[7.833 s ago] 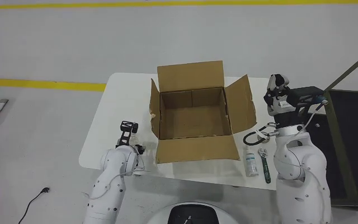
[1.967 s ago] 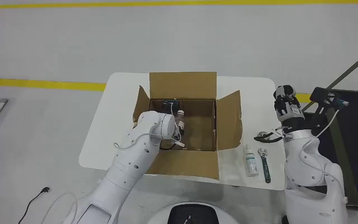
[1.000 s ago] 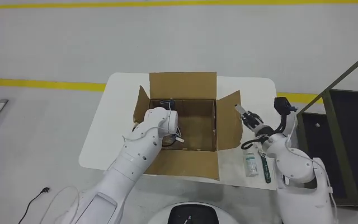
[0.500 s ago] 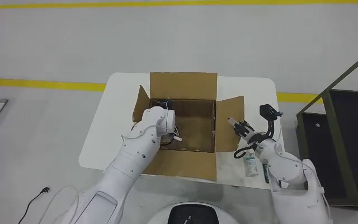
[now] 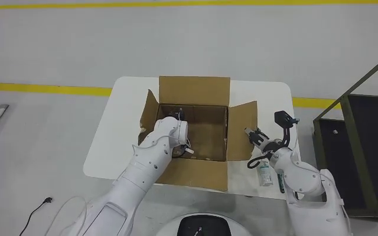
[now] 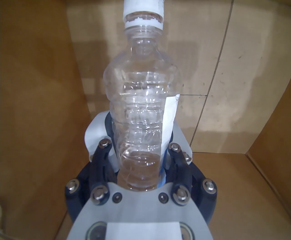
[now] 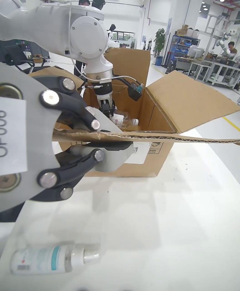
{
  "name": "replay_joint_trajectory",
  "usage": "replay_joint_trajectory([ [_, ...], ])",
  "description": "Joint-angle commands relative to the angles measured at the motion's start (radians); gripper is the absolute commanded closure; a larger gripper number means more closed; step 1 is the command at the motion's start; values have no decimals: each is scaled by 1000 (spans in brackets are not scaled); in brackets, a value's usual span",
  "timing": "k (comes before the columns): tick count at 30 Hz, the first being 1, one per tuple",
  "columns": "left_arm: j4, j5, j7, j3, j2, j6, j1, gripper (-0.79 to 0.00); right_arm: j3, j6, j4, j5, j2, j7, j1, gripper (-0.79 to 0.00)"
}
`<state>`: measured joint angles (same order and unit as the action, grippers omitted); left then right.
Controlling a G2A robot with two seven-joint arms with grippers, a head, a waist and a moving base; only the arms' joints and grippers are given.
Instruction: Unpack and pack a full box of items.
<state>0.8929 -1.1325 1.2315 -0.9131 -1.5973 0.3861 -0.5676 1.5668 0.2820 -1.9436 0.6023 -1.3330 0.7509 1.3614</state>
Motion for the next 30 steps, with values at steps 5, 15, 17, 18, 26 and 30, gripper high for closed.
replay_joint_trajectory([
  [5,-20,5,-4,7,-9,-1,10,-785,-1,0,1,-4,5,-1,1,0],
  [15,50,-12,15,-13,-7,-17,15,-785,-3,-7,-6,22,15,-28,-11,-723],
  [17,100,-14,23,-29,-1,-31,9,-785,3,-7,-19,29,15,-63,-14,-785],
  [18,134,-18,22,-38,3,-45,2,-785,7,-8,-28,32,16,-82,-16,-785],
  [26,439,-64,66,-153,49,-141,-99,-785,87,-62,-123,187,33,-151,-29,-785],
  [30,577,-77,86,-208,68,-201,-153,-785,158,-131,-157,352,58,28,-22,-526],
])
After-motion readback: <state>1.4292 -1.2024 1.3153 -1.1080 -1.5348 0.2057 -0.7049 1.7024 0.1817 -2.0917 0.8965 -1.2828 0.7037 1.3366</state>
